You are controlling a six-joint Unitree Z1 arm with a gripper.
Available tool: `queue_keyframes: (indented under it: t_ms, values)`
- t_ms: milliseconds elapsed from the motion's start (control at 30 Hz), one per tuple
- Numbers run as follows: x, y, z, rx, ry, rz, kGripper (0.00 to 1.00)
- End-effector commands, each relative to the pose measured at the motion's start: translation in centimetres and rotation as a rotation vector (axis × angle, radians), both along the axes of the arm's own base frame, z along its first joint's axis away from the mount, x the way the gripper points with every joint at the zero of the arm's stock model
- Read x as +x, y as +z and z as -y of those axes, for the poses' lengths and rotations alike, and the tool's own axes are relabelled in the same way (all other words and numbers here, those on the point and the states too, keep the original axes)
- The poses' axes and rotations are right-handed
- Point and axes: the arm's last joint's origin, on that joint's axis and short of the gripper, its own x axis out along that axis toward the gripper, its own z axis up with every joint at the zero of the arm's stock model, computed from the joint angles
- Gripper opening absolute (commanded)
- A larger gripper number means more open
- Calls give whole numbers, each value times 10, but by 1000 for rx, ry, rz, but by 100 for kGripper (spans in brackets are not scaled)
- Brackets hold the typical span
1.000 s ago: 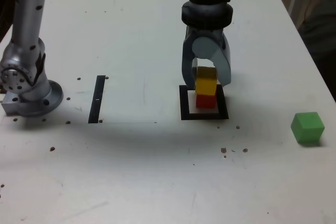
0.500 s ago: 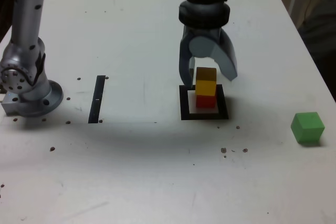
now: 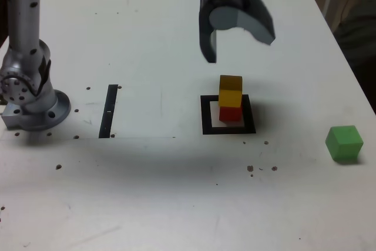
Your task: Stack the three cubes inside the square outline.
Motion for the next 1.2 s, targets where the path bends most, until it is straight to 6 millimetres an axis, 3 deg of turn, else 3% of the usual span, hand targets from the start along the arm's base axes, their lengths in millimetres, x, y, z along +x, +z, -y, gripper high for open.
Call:
queue_keyframes:
  t_ms: [0, 200, 600, 1167]
  values:
    - [6, 4, 6, 2, -17, 11, 100]
    - [24, 11, 23, -2, -59, 42, 100]
    - [77, 4, 62, -13, -125, 82, 100]
    - [124, -37, 94, -56, -102, 61, 100]
